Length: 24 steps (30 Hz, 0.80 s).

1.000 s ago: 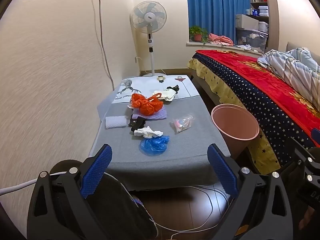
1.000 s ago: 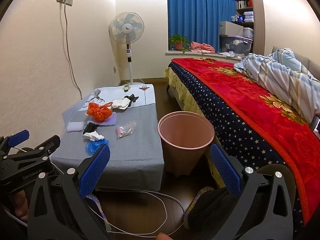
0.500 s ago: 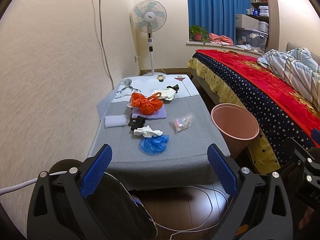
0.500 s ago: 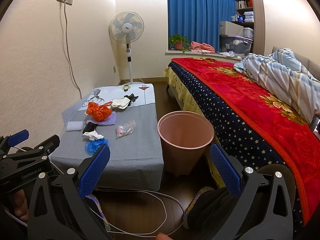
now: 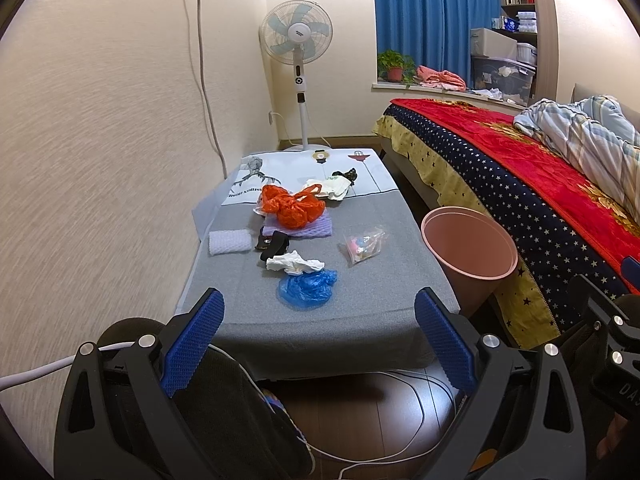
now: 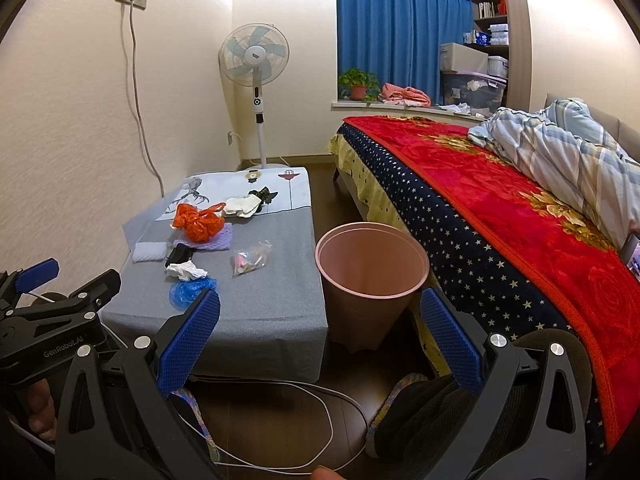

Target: Collect trash

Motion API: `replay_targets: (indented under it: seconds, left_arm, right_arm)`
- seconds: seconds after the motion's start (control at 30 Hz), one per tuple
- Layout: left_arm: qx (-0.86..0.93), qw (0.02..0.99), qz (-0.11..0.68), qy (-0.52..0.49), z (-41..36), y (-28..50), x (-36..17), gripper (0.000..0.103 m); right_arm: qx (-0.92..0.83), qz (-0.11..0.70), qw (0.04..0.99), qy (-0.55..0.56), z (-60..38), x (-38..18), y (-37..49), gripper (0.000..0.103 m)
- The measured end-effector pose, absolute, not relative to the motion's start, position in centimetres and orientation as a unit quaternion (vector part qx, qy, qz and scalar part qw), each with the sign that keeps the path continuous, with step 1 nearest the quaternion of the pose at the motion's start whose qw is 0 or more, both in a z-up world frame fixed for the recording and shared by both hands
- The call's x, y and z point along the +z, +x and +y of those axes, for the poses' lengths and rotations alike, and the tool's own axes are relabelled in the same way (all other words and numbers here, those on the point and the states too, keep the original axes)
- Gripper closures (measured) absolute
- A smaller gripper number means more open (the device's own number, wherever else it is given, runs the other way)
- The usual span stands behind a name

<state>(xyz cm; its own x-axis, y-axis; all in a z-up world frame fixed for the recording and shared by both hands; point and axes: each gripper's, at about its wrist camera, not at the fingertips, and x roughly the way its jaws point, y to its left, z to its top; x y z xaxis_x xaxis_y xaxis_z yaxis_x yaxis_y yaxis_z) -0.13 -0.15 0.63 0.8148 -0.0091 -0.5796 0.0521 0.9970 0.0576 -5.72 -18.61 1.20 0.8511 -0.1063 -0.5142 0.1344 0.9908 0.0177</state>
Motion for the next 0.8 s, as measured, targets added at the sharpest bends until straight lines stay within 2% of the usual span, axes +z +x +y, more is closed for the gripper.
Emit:
replay_targets:
  seconds: [0.8]
  left_arm:
    - [-0.017, 0.952, 0.304, 0.035, -0.08, -0.12, 0.61, 0.010]
  right_arm:
    - [-0.062, 0.267, 0.961, 0.025, -18.54, 1.34, -5.78, 0.005]
